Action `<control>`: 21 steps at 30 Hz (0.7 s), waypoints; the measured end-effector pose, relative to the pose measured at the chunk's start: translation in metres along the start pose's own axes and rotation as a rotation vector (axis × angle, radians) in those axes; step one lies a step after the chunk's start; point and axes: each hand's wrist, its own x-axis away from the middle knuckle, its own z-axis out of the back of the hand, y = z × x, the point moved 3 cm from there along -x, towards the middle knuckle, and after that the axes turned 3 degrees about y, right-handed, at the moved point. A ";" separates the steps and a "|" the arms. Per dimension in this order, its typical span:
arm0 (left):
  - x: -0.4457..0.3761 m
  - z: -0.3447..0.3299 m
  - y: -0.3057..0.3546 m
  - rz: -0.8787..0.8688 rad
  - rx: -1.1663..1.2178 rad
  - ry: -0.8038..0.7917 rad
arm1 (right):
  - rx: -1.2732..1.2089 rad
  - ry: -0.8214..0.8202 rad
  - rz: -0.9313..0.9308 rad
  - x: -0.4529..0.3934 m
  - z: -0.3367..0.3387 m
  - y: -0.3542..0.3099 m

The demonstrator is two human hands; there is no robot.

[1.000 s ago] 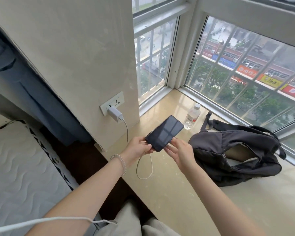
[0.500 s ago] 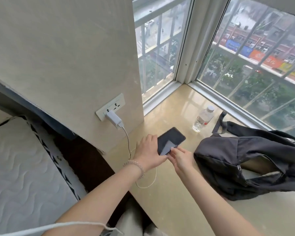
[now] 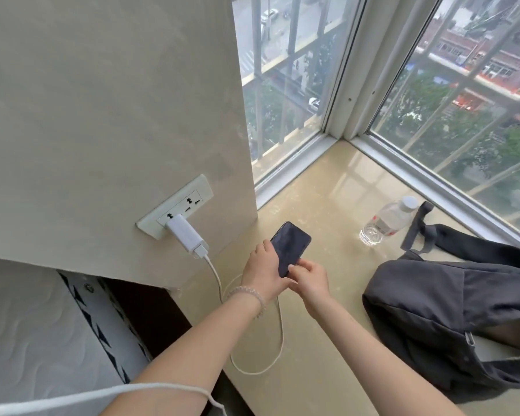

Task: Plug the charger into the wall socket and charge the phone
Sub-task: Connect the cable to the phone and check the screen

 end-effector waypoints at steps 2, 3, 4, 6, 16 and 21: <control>-0.014 -0.007 -0.013 -0.009 -0.049 -0.015 | 0.169 0.047 0.060 -0.017 -0.001 0.002; -0.021 -0.010 -0.018 -0.008 -0.069 -0.029 | 0.360 0.091 0.160 -0.025 0.001 0.000; -0.027 -0.014 -0.024 -0.007 -0.089 -0.036 | 0.593 0.129 0.317 -0.033 0.003 -0.005; -0.038 -0.023 -0.033 -0.001 -0.131 -0.043 | 1.031 0.096 0.699 -0.046 -0.003 -0.013; -0.083 -0.071 -0.063 -0.009 -0.263 -0.044 | 1.534 -0.224 0.934 -0.115 -0.040 0.000; -0.092 -0.081 -0.072 -0.021 -0.209 -0.034 | 1.589 -0.245 1.080 -0.120 -0.049 0.002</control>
